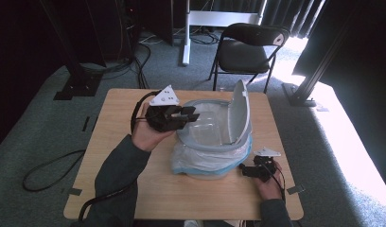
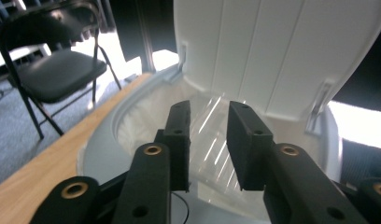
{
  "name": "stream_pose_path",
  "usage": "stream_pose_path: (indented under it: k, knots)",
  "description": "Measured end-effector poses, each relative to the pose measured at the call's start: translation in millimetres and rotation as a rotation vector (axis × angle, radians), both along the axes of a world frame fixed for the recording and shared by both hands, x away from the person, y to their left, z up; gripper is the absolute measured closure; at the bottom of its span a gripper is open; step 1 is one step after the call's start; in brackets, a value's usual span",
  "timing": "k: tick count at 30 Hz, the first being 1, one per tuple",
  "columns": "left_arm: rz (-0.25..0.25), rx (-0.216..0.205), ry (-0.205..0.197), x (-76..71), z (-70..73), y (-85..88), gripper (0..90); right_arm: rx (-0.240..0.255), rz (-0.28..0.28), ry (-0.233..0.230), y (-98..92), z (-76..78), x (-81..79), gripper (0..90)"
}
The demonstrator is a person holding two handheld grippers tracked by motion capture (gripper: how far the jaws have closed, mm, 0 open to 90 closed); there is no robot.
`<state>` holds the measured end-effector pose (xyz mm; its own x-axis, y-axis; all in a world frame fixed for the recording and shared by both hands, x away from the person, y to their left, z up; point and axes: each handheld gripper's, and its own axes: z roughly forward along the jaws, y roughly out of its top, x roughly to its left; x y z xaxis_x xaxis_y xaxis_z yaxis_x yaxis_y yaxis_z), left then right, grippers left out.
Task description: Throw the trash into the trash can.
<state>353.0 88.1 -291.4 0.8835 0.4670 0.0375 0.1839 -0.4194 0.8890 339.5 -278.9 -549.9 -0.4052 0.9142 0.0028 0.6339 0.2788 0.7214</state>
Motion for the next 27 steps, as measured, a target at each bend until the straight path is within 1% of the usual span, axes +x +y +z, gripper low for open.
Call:
stream_pose_path:
  k: [2,3,4,5,6,10,11,13,16,17,18,19,20,21,23,27]
  knots:
    - [-0.004,0.025,0.015,3.7,-5.7,-5.3,73.4,0.0,0.0,0.0,0.0,0.0,0.0,11.0]
    - [-0.012,0.034,0.03,6.2,-10.2,-9.4,74.3,0.0,0.0,0.0,0.0,0.0,0.0,11.0]
    - [-0.011,0.031,0.03,7.2,-12.8,-11.6,75.8,0.0,0.0,0.0,0.0,0.0,0.0,11.0]
    - [-0.015,0.015,0.032,8.3,-13.9,-12.7,76.0,0.0,0.0,0.0,0.0,0.0,0.0,11.0]
    - [-0.011,0.01,0.037,8.8,-13.7,-14.0,77.2,0.0,0.0,0.0,0.0,0.0,0.0,11.0]
    - [-0.008,0.04,0.027,7.1,-11.0,-19.3,78.1,0.0,0.0,0.0,0.0,0.0,0.0,11.0]
    - [-0.01,0.041,0.031,7.2,-11.0,-19.0,78.3,0.0,0.0,0.0,0.0,0.0,0.0,11.0]
    - [-0.019,0.028,0.043,7.9,-12.1,-17.0,78.5,0.0,0.0,0.0,0.0,0.0,0.0,11.0]
    - [-0.056,0.011,0.066,7.4,-13.0,-16.6,78.5,0.0,0.0,0.0,0.0,0.0,0.0,11.0]
    - [-0.064,0.012,0.066,6.4,-13.0,-17.7,78.6,-0.001,0.001,0.0,-0.1,0.0,0.0,11.0]
    - [-0.094,0.012,0.075,4.8,-13.1,-19.9,78.7,-0.001,0.001,0.0,-0.1,0.0,0.0,11.0]
    - [-0.109,0.021,0.076,3.6,-13.8,-22.2,79.4,0.0,0.0,0.0,0.0,0.0,0.0,11.0]
    - [-0.107,0.051,0.062,1.0,-15.2,-26.5,79.5,0.0,0.0,0.0,0.0,0.0,0.0,11.0]
    - [-0.089,0.102,0.028,-1.5,-17.8,-31.0,79.2,0.0,0.0,0.0,0.0,0.0,0.0,11.0]
    - [-0.093,0.077,0.028,-1.9,-19.0,-30.0,76.5,0.0,0.0,0.0,0.0,0.0,0.0,11.0]
    - [-0.037,0.031,0.01,-0.4,-10.5,-15.0,75.1,0.0,0.0,0.0,0.0,0.0,0.0,11.0]
